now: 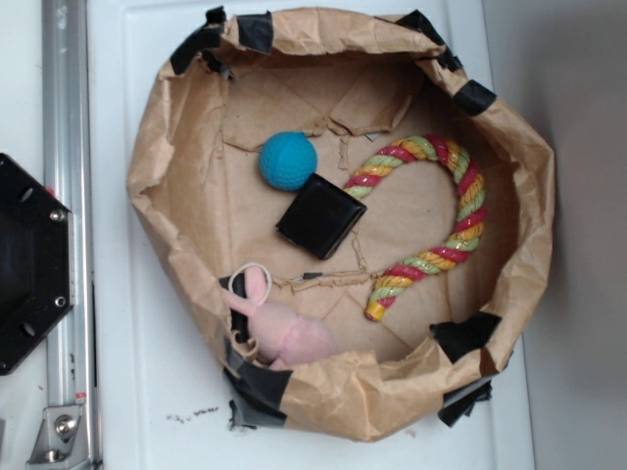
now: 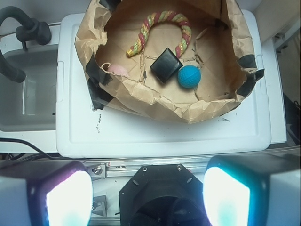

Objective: Grab the black box.

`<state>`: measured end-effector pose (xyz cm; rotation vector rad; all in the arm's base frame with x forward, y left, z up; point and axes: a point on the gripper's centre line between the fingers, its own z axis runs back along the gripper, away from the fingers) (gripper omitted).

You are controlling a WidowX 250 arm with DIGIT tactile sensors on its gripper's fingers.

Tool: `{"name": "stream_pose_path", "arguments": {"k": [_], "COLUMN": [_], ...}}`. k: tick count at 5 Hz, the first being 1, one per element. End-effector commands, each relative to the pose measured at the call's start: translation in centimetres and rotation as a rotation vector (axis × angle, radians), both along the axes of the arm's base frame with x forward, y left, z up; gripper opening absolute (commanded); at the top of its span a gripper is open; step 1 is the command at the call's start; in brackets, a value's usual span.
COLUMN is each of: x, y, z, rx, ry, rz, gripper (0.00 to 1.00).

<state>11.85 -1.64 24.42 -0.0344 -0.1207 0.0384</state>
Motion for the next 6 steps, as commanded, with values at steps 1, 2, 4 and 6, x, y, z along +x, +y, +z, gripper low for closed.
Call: {"name": "stream_pose_path", "arguments": {"k": [1, 2, 4, 6], "x": [0.0, 4.5, 7.1, 7.3], "y": [0.0, 1.4, 2.8, 4.7], "z": [0.0, -2.4, -5.2, -5.9], "rx": [0.0, -0.035, -0.058, 0.025], "ry": [0.0, -0.079, 0.039, -0.177], "rz": [0.0, 0.181, 0.139, 0.391], "gripper": [1.0, 1.0, 1.0, 1.0]}}
